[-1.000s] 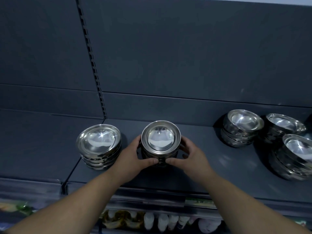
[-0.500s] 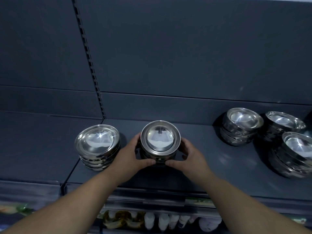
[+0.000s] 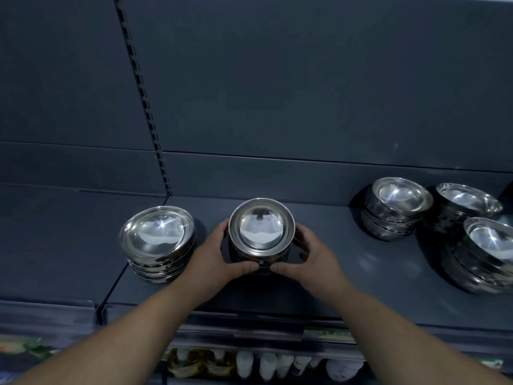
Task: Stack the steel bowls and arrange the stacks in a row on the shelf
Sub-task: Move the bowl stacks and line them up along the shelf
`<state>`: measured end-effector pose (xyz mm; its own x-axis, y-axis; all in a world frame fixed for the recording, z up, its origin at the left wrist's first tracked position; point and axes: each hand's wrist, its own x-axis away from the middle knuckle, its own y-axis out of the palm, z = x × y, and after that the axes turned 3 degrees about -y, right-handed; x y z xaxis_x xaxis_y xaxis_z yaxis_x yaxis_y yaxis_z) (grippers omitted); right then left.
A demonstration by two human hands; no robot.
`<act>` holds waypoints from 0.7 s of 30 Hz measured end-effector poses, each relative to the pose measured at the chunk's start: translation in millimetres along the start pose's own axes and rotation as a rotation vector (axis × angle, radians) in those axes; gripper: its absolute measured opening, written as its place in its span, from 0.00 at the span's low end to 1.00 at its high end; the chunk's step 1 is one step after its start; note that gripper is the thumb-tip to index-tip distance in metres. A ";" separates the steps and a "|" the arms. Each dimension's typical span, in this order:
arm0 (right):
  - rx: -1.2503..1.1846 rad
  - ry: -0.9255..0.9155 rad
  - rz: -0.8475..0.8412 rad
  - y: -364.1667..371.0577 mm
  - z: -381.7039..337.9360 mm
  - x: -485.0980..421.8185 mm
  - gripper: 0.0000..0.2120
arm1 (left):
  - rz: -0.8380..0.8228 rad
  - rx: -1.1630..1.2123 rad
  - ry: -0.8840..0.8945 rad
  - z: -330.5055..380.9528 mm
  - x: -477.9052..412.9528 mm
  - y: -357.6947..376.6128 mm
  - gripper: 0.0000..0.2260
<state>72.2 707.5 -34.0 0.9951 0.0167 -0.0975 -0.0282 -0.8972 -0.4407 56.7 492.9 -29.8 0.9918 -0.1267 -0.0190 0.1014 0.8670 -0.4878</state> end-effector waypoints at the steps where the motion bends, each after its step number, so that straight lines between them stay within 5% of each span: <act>1: -0.004 -0.007 0.005 -0.2 -1.7 0.2 0.42 | -0.002 0.009 0.006 0.7 -0.3 -0.8 0.43; 11: -0.022 -0.002 0.045 -2.5 -9.0 -2.6 0.37 | 0.003 0.028 0.035 7.4 -1.3 -5.1 0.37; 21: -0.040 0.013 0.030 -4.6 -2.1 -2.8 0.42 | -0.011 0.013 0.027 4.6 0.1 -3.6 0.39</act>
<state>69.8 710.7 -29.8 0.9950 -0.0162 -0.0983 -0.0546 -0.9142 -0.4016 56.8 491.9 -24.0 0.9881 -0.1494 -0.0375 0.1137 0.8715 -0.4770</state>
